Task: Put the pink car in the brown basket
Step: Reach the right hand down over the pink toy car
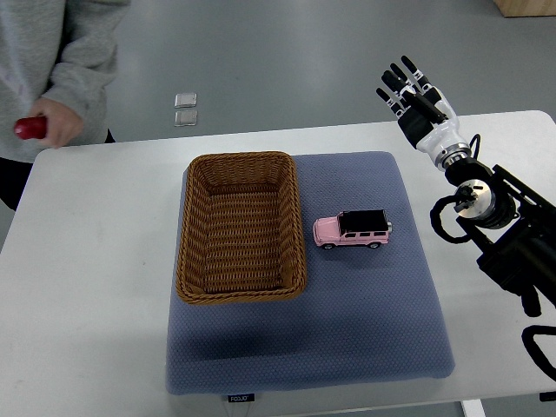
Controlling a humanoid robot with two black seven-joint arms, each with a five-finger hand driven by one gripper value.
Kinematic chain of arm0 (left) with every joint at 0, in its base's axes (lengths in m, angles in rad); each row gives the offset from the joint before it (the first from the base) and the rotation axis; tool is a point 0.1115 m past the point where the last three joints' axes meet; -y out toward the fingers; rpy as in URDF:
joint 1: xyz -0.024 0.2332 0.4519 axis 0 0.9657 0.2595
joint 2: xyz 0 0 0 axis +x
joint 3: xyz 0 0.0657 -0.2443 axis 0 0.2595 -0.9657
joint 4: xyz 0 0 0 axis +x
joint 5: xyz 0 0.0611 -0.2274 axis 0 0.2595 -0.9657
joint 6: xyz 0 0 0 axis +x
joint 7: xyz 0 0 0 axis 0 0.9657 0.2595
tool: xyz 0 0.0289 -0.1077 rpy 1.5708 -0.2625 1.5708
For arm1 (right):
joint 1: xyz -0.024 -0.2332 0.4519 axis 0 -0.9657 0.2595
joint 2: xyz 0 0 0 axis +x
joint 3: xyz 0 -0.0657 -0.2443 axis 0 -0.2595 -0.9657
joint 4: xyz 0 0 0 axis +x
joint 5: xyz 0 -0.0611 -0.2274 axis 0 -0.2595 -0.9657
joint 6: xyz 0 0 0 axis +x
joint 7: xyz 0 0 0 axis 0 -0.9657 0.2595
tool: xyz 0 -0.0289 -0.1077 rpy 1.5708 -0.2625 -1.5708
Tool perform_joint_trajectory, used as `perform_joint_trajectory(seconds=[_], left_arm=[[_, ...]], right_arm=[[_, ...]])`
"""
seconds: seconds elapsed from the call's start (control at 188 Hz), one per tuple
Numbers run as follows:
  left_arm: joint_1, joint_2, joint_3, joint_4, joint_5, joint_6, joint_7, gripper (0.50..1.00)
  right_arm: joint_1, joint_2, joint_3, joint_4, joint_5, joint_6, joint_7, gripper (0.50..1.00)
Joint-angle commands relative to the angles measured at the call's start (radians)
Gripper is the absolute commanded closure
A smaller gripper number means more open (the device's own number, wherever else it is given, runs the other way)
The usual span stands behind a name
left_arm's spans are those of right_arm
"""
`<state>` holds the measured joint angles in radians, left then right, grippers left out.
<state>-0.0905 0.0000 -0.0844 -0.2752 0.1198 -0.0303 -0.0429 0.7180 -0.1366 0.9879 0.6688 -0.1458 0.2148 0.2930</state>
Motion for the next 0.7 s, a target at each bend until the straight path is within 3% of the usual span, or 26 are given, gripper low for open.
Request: perform_joint_trajectory(seconds=[0.0, 0.235, 0.411, 0.528, 0.693], left_arm=[[0.0, 0.0, 0.0, -0.001, 0.0, 0.0, 0.0, 0.5], [-0.012, 0.0, -0.002, 0.001, -0.002, 0.001, 0.0, 0.5], [-0.012, 0.0, -0.002, 0.001, 0.0, 0.001, 0.0, 0.5], [-0.012, 0.0, -0.002, 0.001, 0.0, 0.001, 0.0, 0.5], [-0.012, 0.0, -0.002, -0.001, 0.0, 0.001, 0.0, 0.5]], right_arm=[[0.001, 0.0, 0.0, 0.0, 0.0, 0.0, 0.0, 0.589], [0.015, -0.009, -0.038, 0.009, -0.055, 0.006, -0.002, 0.589], [0.106, -0.156, -0.287, 0.046, -0.445, 0.081, -0.032, 0.589], [0.195, -0.296, -0.5, 0.153, -0.715, 0.135, -0.078, 0.589], [0.304, -0.48, -0.712, 0.423, -0.894, 0.236, -0.106, 0.589]])
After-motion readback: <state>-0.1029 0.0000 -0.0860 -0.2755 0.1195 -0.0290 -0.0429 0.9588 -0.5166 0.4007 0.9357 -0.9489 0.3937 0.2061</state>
